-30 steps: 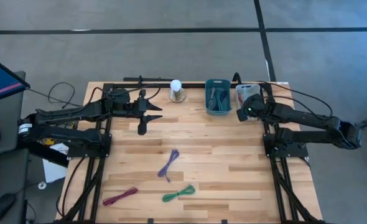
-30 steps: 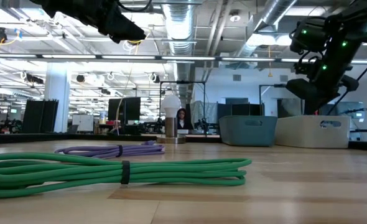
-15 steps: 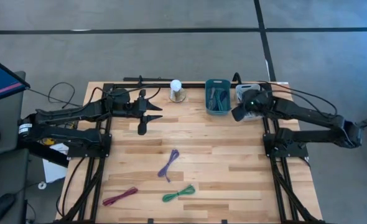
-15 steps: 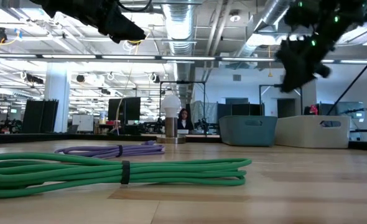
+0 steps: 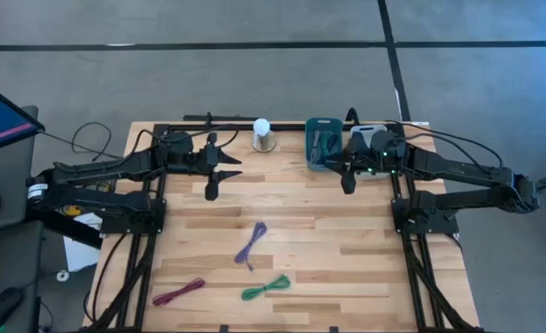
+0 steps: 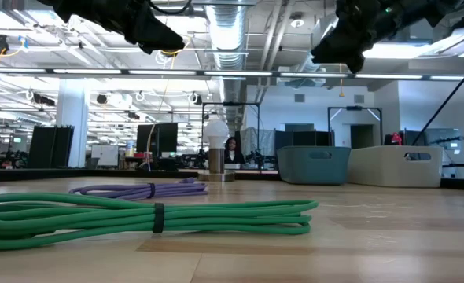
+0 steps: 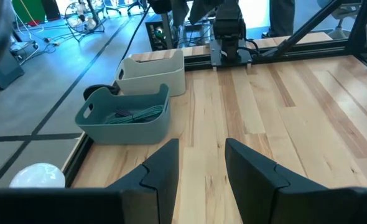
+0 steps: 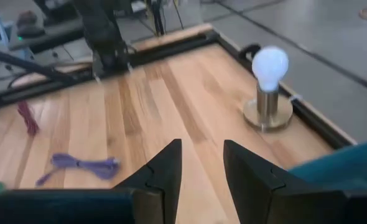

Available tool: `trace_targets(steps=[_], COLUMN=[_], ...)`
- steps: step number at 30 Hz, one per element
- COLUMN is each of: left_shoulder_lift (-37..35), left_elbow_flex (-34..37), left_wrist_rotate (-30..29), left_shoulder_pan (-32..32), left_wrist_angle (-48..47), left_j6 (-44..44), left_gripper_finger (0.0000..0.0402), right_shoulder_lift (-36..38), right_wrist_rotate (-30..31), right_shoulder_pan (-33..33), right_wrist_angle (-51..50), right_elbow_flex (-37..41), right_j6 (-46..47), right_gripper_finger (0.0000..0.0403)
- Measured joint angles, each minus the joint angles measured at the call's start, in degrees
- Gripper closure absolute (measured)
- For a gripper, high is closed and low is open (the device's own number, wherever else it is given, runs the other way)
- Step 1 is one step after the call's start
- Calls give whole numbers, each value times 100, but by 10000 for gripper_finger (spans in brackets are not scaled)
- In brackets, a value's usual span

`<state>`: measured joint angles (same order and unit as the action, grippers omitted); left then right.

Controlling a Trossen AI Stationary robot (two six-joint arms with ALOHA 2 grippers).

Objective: Pick & Place USB Port
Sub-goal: Put the braided red charger cable into the blue bin

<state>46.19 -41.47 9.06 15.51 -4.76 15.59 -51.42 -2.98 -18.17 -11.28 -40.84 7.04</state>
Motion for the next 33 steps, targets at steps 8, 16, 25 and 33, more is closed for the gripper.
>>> trace_targets(steps=[8, 16, 25, 33], left_shoulder_lift=[4, -106, -160, -50], left_elbow_flex=[0, 0, -2, -2], left_wrist_rotate=[19, 23, 734, 1067], left_shoulder_pan=[0, -251, -1178, -2140], left_wrist_angle=[76, -1502, -3102, -3717], left_j6=[-275, -304, -2036, -3929], left_gripper_finger=[271, 271, 271, 271], right_shoulder_lift=[0, -228, -1016, -1625], right_wrist_rotate=[-4, -2, 0, 0], right_shoulder_pan=[26, 309, 516, 587], right_wrist_angle=[172, 179, 542, 885], right_elbow_flex=[2, 4, 7, 9], right_j6=[52, 159, 205, 207], right_gripper_finger=[292, 292, 292, 292])
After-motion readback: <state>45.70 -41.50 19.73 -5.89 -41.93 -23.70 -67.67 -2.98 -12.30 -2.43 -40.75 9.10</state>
